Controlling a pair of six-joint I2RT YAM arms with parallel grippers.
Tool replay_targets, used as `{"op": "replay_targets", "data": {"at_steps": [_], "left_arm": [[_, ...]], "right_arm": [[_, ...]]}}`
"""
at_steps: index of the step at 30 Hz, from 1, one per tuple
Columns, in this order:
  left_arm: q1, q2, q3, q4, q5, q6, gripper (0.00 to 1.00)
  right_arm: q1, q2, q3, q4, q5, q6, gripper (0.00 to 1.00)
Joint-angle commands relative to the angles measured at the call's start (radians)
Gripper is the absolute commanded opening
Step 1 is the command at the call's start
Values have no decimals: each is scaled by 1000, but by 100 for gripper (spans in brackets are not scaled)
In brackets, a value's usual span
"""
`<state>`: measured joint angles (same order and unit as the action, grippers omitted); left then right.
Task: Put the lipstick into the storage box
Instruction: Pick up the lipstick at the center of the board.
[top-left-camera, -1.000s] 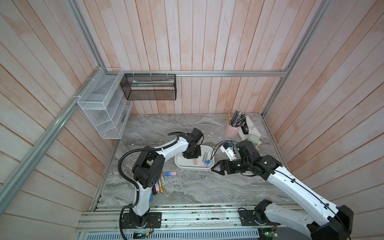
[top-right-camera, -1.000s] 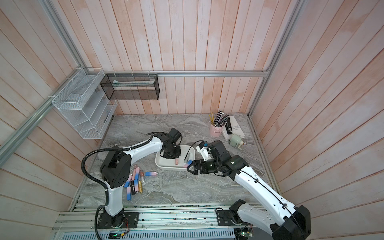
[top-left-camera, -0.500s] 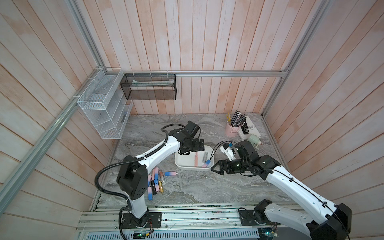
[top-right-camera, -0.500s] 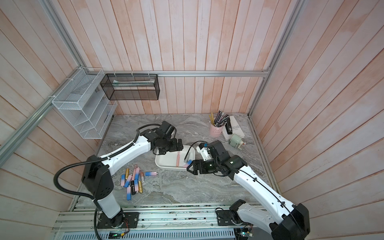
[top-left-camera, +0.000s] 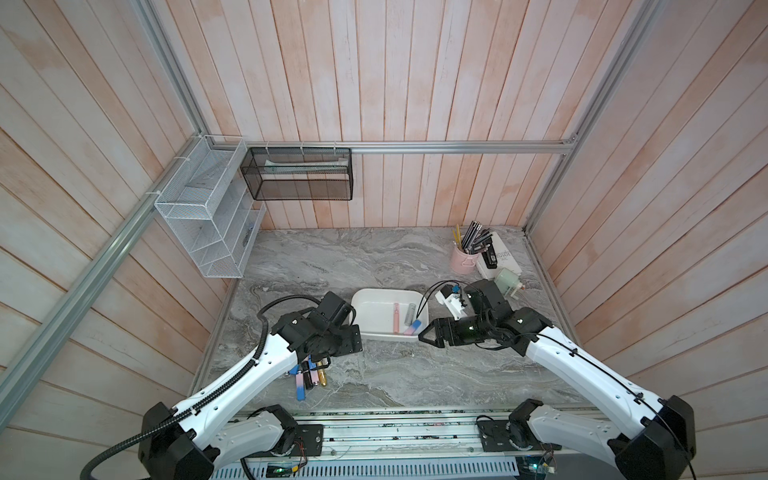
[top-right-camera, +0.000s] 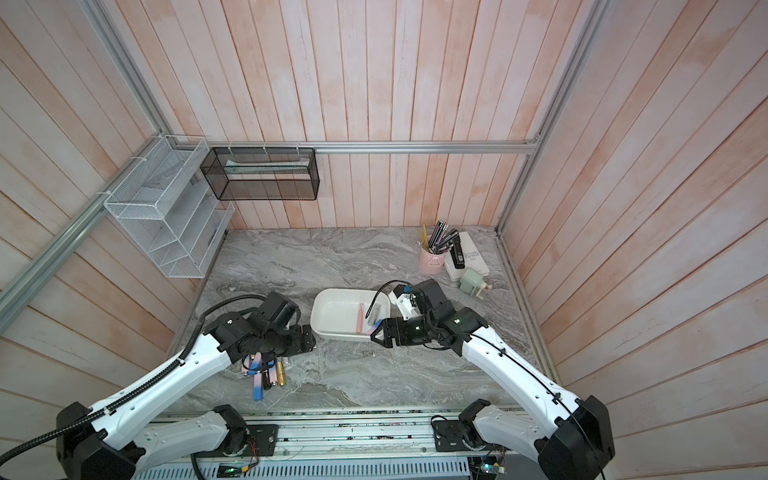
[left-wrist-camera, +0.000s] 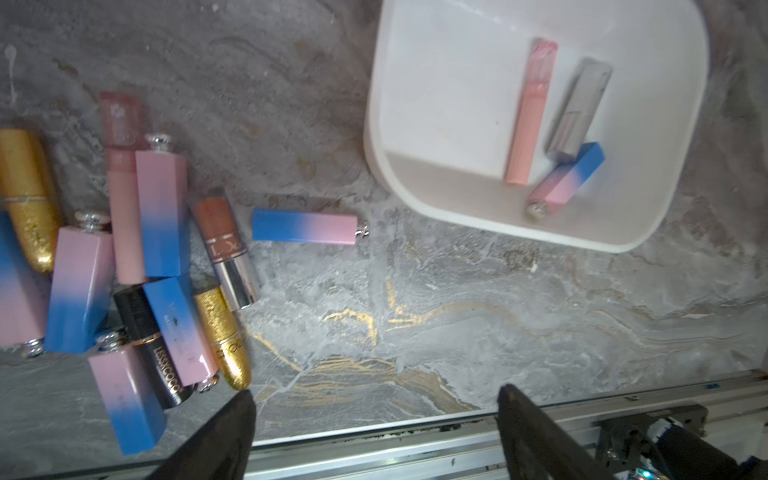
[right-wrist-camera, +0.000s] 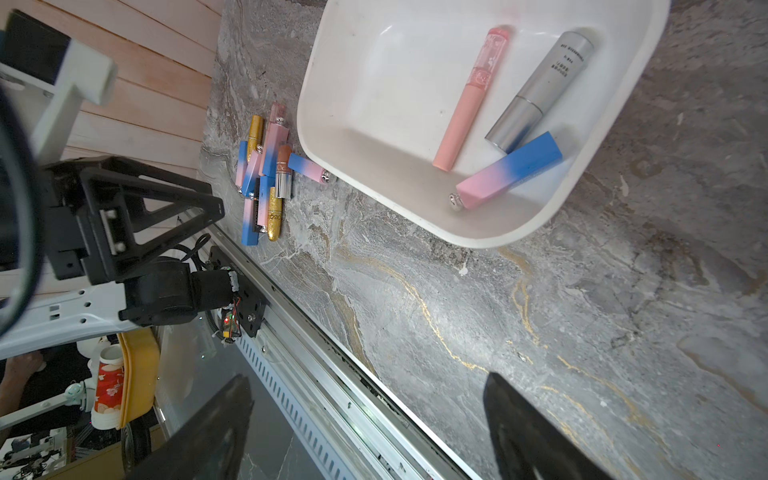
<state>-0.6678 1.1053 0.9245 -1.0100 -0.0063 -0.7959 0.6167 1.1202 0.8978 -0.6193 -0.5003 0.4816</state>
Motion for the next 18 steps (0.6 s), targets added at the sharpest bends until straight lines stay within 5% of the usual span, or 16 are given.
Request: {"op": "replay_targets", "data": {"at_steps": [1,11,18], "left_arm": [[-2,-12,-30,-33,-53,-36,92],[33,-9,-140,66,-70,-146,87],[95,104,-135,159,-40,-100,86]], "right_arm": [[15,21,8,13,-21,-29,87],[28,40,12,32,-60,-38,78],[103,77,37,56,-114,-60,88]]}}
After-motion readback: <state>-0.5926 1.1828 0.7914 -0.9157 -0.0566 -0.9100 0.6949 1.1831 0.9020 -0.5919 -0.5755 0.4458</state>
